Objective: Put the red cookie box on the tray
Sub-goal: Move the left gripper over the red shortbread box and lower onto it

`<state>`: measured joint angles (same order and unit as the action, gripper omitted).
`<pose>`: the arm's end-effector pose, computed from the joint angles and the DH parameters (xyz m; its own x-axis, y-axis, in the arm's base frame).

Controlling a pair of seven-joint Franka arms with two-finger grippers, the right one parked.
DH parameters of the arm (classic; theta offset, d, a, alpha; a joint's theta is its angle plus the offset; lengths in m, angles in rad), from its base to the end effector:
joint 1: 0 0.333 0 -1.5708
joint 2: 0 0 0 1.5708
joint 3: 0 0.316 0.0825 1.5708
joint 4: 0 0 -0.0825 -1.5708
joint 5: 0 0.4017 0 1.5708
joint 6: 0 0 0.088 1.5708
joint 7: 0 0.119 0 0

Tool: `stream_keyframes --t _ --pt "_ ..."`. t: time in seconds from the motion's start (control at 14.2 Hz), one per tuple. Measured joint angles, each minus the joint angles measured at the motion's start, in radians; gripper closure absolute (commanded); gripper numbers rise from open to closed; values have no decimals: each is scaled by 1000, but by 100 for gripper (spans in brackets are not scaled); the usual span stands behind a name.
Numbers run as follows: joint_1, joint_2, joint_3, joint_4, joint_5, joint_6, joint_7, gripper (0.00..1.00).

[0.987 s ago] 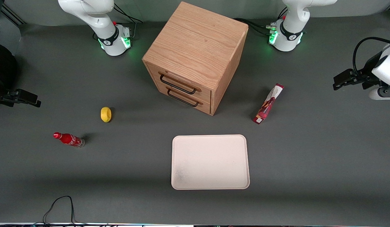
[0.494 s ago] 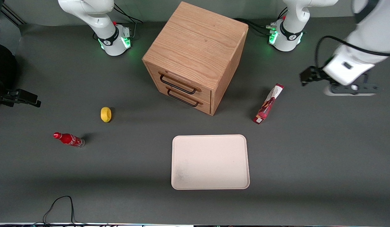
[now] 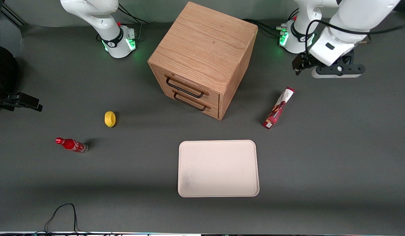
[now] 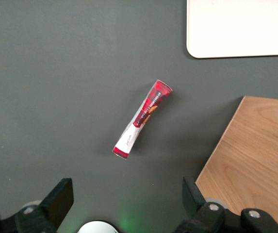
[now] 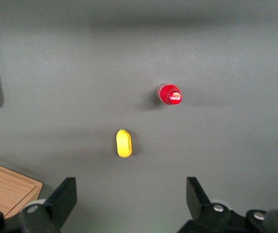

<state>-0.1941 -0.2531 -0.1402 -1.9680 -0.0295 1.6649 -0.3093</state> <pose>0.4624 -0.1701 0.5589 0.9987 -0.0156 -0.0480 -0.0166 -0.9996 -0.0215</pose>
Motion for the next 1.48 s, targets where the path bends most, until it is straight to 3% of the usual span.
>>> stream_keyframes --t 0.21,0.56,0.78,1.27,1.48 --pt "-26 -20 -3 -36 4 6 41 0" --pt "-36 -10 1 -54 24 64 403 0" --pt "-36 -10 5 -110 28 126 497 0" --pt "-36 2 5 -458 30 532 520 0" --pt "-37 68 5 -546 30 701 523 0"
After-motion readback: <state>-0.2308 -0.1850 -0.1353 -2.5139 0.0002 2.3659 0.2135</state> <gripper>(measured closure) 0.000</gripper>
